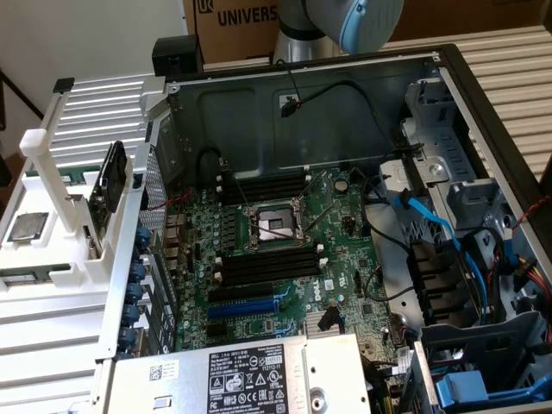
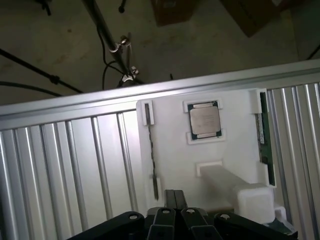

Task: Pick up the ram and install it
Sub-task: 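Pick up the ram and move it above insertion slot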

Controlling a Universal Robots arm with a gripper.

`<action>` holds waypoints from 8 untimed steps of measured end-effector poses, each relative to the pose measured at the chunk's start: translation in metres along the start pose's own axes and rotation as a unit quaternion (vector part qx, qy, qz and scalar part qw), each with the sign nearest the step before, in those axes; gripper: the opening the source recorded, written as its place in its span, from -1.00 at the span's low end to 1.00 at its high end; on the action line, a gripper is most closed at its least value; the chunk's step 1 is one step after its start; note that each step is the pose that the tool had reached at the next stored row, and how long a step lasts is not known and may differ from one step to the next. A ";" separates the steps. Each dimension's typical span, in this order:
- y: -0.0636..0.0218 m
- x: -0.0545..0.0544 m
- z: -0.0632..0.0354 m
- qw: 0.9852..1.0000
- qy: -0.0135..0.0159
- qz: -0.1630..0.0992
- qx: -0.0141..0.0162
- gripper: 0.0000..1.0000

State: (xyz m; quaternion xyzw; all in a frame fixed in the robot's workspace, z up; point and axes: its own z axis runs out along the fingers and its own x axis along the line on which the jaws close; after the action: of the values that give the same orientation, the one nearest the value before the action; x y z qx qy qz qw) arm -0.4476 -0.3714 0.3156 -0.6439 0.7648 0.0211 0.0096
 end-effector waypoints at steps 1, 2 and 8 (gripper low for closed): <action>0.0000 0.000 0.0018 1.000 0.000 0.000 0.000 -0.80; -0.0001 0.000 0.0036 1.000 0.000 -0.001 0.000 -0.80; -0.0003 0.001 0.0145 1.000 -0.002 -0.003 0.000 -0.80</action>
State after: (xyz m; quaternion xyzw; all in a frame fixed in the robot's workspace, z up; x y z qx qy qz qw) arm -0.4475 -0.3714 0.3010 -0.6460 0.7629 0.0227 0.0109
